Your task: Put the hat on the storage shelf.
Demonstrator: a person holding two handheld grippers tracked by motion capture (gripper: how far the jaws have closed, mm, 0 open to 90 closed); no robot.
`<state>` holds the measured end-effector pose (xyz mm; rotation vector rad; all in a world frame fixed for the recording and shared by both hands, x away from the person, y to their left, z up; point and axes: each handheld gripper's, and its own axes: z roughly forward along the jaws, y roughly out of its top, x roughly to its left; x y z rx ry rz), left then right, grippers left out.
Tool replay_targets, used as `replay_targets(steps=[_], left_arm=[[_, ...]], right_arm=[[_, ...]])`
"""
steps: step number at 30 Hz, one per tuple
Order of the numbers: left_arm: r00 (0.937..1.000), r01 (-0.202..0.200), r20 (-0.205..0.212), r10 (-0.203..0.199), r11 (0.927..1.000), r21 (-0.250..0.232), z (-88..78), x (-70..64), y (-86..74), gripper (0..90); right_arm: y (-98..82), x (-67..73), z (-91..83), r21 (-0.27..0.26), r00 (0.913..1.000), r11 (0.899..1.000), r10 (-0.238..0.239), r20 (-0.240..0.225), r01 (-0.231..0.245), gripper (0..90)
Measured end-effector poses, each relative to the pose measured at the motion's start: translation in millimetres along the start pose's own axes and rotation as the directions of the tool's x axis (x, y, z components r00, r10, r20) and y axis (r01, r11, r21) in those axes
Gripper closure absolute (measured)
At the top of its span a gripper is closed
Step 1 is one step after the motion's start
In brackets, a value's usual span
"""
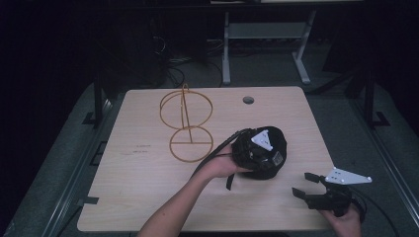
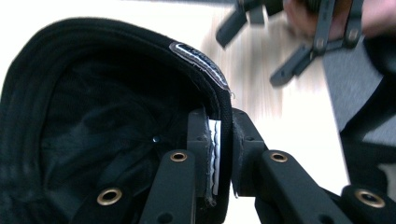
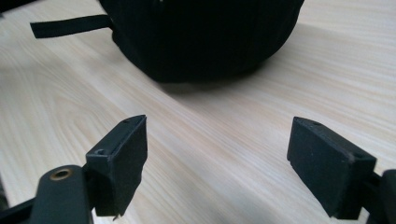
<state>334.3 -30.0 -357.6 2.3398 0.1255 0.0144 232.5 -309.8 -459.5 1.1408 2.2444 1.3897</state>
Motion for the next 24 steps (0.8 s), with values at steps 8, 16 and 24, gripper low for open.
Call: replay_targets(steps=[8, 16, 24], left_arm=[[0.9987, 0.051, 0.014, -0.049, 0.9922, -0.114, -31.5, 6.3, 10.4, 81.0], [0.9961, 0.084, 0.041, -0.078, 0.9839, -0.158, -44.8, 9.7, 17.3, 81.2], [0.9946, 0.089, 0.069, -0.078, 0.9801, -0.178, -50.3, 7.8, 28.6, 81.1]], right_arm=[[11.4, 15.0, 2.0, -0.050, 0.9995, 0.999, -0.014, -0.028, 0.012, 15.5], [27.7, 25.9, -0.3, -0.127, 0.9979, 0.992, -0.019, -0.061, 0.011, 15.5], [50.5, 31.4, 3.2, -0.181, 0.9963, 0.982, -0.066, -0.056, 0.055, 15.6]])
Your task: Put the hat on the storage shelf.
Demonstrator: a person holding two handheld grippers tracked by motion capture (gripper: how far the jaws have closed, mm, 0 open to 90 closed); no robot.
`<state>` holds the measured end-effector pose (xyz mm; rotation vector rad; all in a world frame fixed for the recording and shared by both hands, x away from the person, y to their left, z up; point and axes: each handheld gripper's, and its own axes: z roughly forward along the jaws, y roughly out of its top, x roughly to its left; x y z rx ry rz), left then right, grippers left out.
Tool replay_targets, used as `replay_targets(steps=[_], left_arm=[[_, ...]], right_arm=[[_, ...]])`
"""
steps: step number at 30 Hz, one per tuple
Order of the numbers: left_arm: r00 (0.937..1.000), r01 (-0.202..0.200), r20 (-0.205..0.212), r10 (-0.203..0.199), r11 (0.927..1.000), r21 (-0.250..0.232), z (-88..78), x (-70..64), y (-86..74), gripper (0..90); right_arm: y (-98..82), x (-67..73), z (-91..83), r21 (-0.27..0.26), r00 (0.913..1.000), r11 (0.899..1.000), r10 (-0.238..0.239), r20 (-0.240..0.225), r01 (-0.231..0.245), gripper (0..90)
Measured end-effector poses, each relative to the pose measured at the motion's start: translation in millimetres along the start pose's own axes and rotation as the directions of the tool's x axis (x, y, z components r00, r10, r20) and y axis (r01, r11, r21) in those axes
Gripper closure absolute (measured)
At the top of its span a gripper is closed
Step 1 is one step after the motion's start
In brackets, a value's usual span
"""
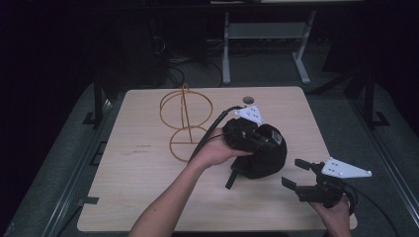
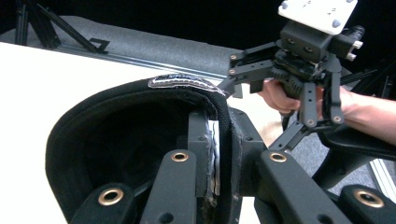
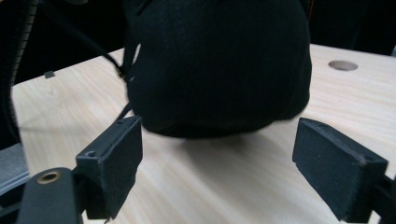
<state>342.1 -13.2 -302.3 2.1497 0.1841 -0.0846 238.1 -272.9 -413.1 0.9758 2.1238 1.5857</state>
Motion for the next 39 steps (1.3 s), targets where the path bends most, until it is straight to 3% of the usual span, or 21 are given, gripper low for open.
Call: replay_targets(steps=[4, 9, 11, 14, 15, 19, 22, 28, 33, 34, 39], left_arm=[[0.9996, -0.021, 0.018, 0.021, 0.9998, 0.005, 3.4, -4.1, 7.6, 81.2], [0.9986, -0.038, 0.038, 0.037, 0.9992, 0.015, 6.1, -8.9, 15.7, 81.3], [0.9980, -0.044, 0.045, 0.043, 0.9989, 0.019, 6.7, -10.2, 17.3, 81.4], [0.9976, -0.049, 0.050, 0.048, 0.9986, 0.021, 7.3, -11.5, 18.0, 81.4], [0.9976, -0.049, 0.049, 0.048, 0.9986, 0.018, 7.2, -12.0, 18.3, 81.4], [0.9980, -0.050, 0.040, 0.049, 0.9984, 0.027, 4.4, -10.9, 17.9, 81.4], [0.9985, -0.042, 0.035, 0.041, 0.9989, 0.022, 2.0, -10.1, 17.1, 81.4], [0.9997, -0.024, 0.000, 0.024, 0.9997, 0.006, -5.7, -7.4, 15.0, 80.1], [0.9977, -0.029, -0.061, 0.030, 0.9995, 0.017, -13.2, -7.7, 11.9, 70.4], [0.9972, -0.031, -0.068, 0.032, 0.9994, 0.018, -15.7, -7.4, 10.8, 63.5], [0.9948, -0.017, -0.100, 0.020, 0.9993, 0.032, -27.5, -7.1, -1.5, 56.8]], right_arm=[[4.5, -2.0, 6.1, -0.011, 0.9997, 1.000, -0.016, 0.020, 0.016, 16.3], [5.6, -3.7, 6.8, -0.030, 0.9986, 0.999, -0.034, 0.041, 0.036, 25.0], [4.3, -2.9, 6.6, -0.039, 0.9982, 0.998, -0.050, 0.032, 0.051, 40.0], [3.6, -3.1, 6.4, -0.041, 0.9984, 0.998, -0.052, 0.024, 0.053, 49.3], [3.3, -3.2, 5.5, -0.044, 0.9984, 0.997, -0.057, 0.004, 0.057, 60.4], [5.2, -3.1, 5.9, -0.034, 0.9976, 0.997, -0.070, -0.004, 0.069, 76.4], [6.7, -3.3, 5.2, -0.036, 0.9975, 0.997, -0.069, -0.017, 0.068, 82.1], [14.4, -2.3, 3.1, -0.041, 0.9970, 0.997, -0.066, -0.040, 0.064, 85.6], [22.3, -4.0, -0.2, -0.051, 0.9978, 0.997, -0.056, -0.036, 0.054, 86.1], [24.7, -5.0, -1.8, -0.054, 0.9983, 0.998, -0.046, -0.037, 0.044, 86.1], [29.7, -8.5, -4.2, -0.037, 0.9990, 0.999, -0.033, -0.031, 0.032, 86.1]])
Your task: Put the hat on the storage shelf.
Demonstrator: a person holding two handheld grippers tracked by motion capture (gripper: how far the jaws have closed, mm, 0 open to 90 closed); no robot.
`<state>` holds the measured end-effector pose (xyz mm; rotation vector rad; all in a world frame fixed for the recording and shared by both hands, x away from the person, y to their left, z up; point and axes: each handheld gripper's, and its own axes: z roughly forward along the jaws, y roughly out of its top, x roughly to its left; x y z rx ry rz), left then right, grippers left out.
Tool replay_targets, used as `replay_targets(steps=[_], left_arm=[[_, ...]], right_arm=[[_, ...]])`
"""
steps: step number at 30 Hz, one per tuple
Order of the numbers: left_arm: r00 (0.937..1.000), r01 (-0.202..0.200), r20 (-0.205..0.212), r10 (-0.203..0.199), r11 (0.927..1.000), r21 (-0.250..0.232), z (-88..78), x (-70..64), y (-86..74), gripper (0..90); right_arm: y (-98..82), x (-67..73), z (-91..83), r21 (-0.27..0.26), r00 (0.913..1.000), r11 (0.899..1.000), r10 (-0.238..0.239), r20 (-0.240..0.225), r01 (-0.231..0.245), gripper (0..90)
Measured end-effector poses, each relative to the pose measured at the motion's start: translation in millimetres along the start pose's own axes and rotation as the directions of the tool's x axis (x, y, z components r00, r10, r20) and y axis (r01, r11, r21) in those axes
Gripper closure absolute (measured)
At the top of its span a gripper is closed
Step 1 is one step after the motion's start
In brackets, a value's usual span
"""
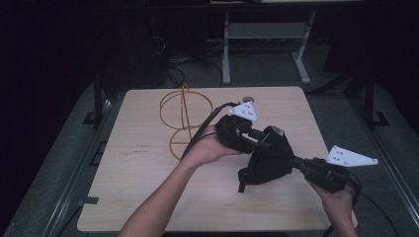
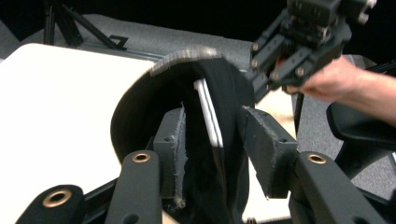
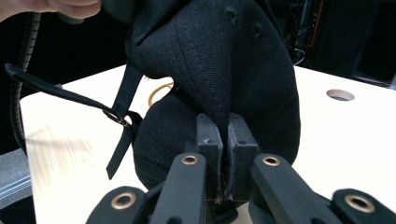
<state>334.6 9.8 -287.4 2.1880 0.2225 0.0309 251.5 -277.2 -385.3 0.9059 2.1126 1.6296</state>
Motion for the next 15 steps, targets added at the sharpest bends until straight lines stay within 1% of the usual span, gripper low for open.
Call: replay_targets(steps=[1, 2, 4, 5, 6, 9, 11, 15], left_arm=[[1.0000, 0.000, 0.000, 0.000, 1.0000, 0.000, 0.0, 0.0, 0.0, 55.7], [0.9999, -0.002, -0.012, 0.002, 1.0000, -0.004, -4.4, -1.3, -4.3, 54.8], [0.9999, -0.005, -0.014, 0.005, 1.0000, -0.005, -6.8, -1.6, -6.2, 54.5], [0.9996, 0.000, -0.028, 0.000, 1.0000, -0.010, -10.6, -2.7, -9.8, 51.4], [0.9996, 0.000, -0.028, 0.000, 1.0000, -0.010, -10.6, -2.7, -9.8, 50.4], [0.9992, -0.006, -0.041, 0.005, 0.9999, -0.015, -15.6, -4.5, -13.8, 49.4], [0.9988, -0.011, -0.048, 0.011, 0.9999, -0.008, -19.7, -6.9, -18.5, 48.3], [0.9981, -0.015, -0.060, 0.015, 0.9999, 0.003, -21.9, -8.5, -24.9, 48.1]], right_arm=[[0.0, 0.0, 0.0, 0.000, 1.0000, 1.000, 0.000, 0.000, 0.000, 86.1], [2.1, -1.3, -1.1, 0.005, 1.0000, 1.000, -0.001, 0.001, 0.001, 86.2], [3.3, -1.8, -1.2, 0.006, 1.0000, 1.000, -0.003, 0.002, 0.003, 86.1], [5.5, -3.2, -1.6, 0.014, 1.0000, 1.000, 0.005, -0.001, -0.005, 86.1], [5.5, -3.2, -1.6, 0.014, 1.0000, 1.000, 0.005, -0.001, -0.005, 86.1], [9.1, -6.3, -2.8, 0.022, 0.9999, 1.000, 0.012, -0.003, -0.012, 86.1], [12.6, -9.3, -5.4, 0.022, 0.9999, 1.000, 0.016, 0.000, -0.016, 86.1], [15.8, -12.7, -8.3, 0.021, 0.9995, 0.999, 0.029, -0.008, -0.029, 86.1]])
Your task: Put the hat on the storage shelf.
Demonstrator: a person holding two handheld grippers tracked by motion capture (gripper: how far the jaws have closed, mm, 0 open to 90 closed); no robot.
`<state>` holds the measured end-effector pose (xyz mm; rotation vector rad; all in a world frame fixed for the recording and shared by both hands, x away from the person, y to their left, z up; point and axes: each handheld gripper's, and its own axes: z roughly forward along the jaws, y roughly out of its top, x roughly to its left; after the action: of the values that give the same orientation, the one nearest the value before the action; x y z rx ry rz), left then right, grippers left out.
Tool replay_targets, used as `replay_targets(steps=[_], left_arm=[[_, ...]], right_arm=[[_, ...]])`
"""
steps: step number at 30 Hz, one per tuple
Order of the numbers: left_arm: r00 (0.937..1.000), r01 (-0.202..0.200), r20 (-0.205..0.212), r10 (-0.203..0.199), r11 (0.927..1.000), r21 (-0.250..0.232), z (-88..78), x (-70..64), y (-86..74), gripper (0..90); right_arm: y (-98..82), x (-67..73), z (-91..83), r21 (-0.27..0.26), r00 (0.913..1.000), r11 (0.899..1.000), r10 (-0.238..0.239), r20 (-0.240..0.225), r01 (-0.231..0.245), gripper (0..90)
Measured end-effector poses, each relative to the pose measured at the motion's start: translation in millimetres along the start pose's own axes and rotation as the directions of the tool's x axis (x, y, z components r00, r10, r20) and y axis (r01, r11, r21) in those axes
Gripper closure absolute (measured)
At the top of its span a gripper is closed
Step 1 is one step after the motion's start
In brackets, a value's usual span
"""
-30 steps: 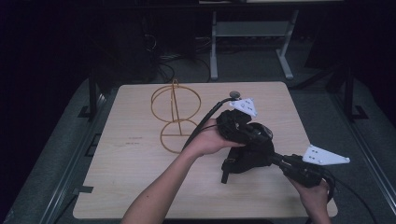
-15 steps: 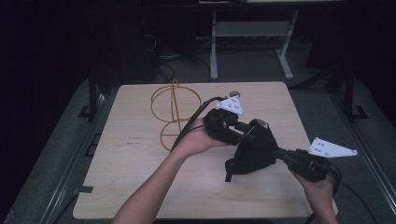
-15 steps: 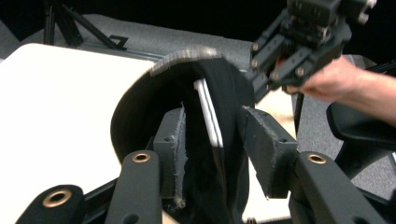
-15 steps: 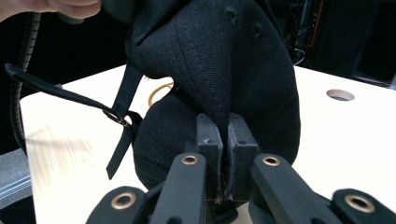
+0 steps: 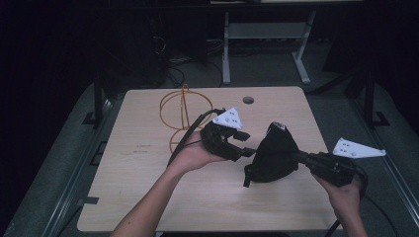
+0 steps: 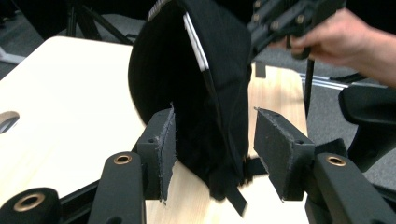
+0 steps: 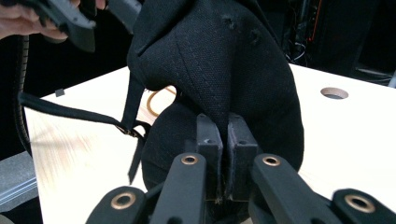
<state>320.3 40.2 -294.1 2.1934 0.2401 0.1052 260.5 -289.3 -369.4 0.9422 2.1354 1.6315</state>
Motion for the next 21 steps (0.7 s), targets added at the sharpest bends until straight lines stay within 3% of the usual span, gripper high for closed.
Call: replay_targets(steps=[21], left_arm=[[0.9983, 0.018, -0.057, -0.014, 0.9969, 0.076, -1.1, -8.2, -62.4, 41.6]], right_arm=[[42.4, -11.9, -7.6, 0.039, 0.9996, 0.999, -0.023, 0.015, 0.023, 86.2]])
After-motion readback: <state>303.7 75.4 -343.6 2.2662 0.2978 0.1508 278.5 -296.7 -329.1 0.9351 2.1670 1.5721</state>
